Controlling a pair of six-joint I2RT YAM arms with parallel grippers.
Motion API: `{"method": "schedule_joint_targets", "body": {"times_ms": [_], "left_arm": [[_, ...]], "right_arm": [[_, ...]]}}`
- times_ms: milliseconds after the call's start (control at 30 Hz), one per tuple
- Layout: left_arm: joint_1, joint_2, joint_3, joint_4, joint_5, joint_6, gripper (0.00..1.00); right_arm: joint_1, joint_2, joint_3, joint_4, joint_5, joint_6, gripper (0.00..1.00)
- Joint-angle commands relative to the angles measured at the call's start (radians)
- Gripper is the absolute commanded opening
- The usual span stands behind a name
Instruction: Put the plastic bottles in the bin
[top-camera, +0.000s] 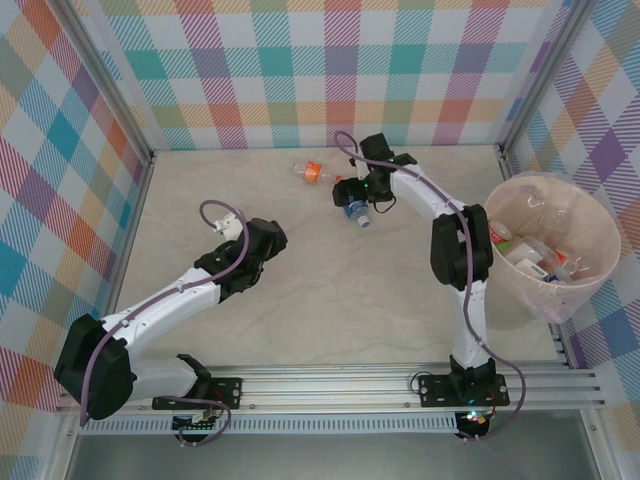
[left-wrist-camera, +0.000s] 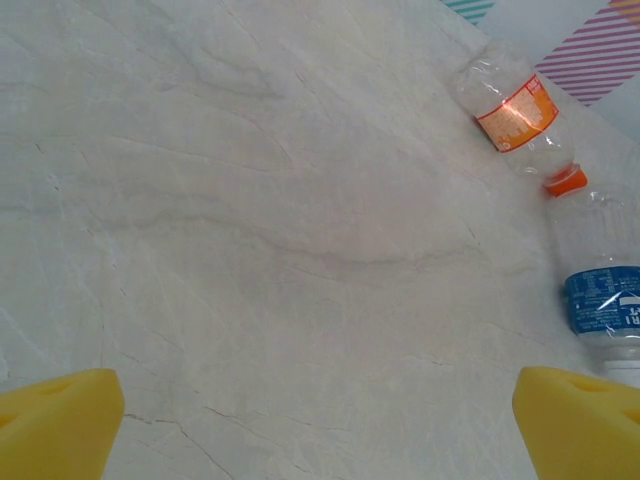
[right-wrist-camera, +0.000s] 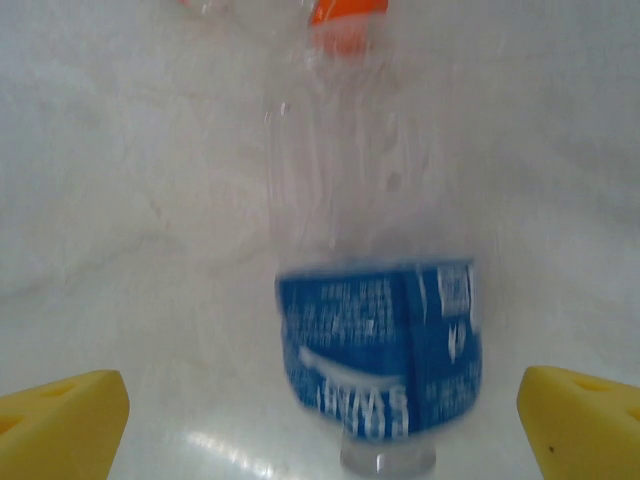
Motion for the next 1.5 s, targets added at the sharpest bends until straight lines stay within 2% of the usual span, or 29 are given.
{"method": "schedule_joint_targets", "body": {"times_ms": [0,233,333,367,467,533,733,900,1000,1167,1300,1467], "left_arm": [[0.01,-0.021,-0.012,-0.009,-0.034,-0.003,1.0],[0.011,-0.036,-0.033,0.009,-0.033,0.001,1.0],[0.011,-0.038,-0.038,0.012,-0.036,-0.009,1.0],[0.012,-0.036,-0.038,0.012,-0.036,-0.012,1.0],[0.011,-0.031,-0.035,0.009,-0.026,-0.019,1.0],[0.012,-0.029,-0.035,0.011,-0.018,-0.019,1.0],[0.012,-0.029,-0.048,0.034,-0.002,-0.014,1.0],[0.011,-0.023,-0.052,0.085,0.022,-0.004,1.0],[0.012,-0.013,-0.053,0.103,0.037,-0.009,1.0],[0.013,0.012,-0.047,0.136,0.065,-0.012,1.0],[0.013,0.043,-0.028,0.145,0.094,-0.013,1.0],[0.012,0.087,-0.004,0.158,0.125,-0.014,1.0]], "right_arm": [[0.019,0.086,0.116,-0.042,0.03,0.01,1.0],[0.034,0.232,0.287,-0.167,0.138,0.045,0.96],[0.038,0.27,0.322,-0.175,0.139,0.063,0.94],[0.039,0.284,0.339,-0.183,0.14,0.073,0.9],[0.041,0.296,0.368,-0.212,0.186,0.105,0.68],[0.041,0.268,0.357,-0.21,0.177,0.104,0.63],[0.041,0.021,0.139,-0.084,0.104,0.067,0.55],[0.041,-0.289,-0.101,-0.008,0.054,0.022,0.52],[0.041,-0.458,-0.185,-0.029,0.039,-0.014,0.51],[0.013,-0.668,-0.222,-0.127,0.001,-0.035,0.49],[-0.074,-0.782,-0.159,-0.241,-0.106,-0.02,0.48],[-0.288,-0.92,-0.112,-0.306,-0.282,0.008,0.46]]}}
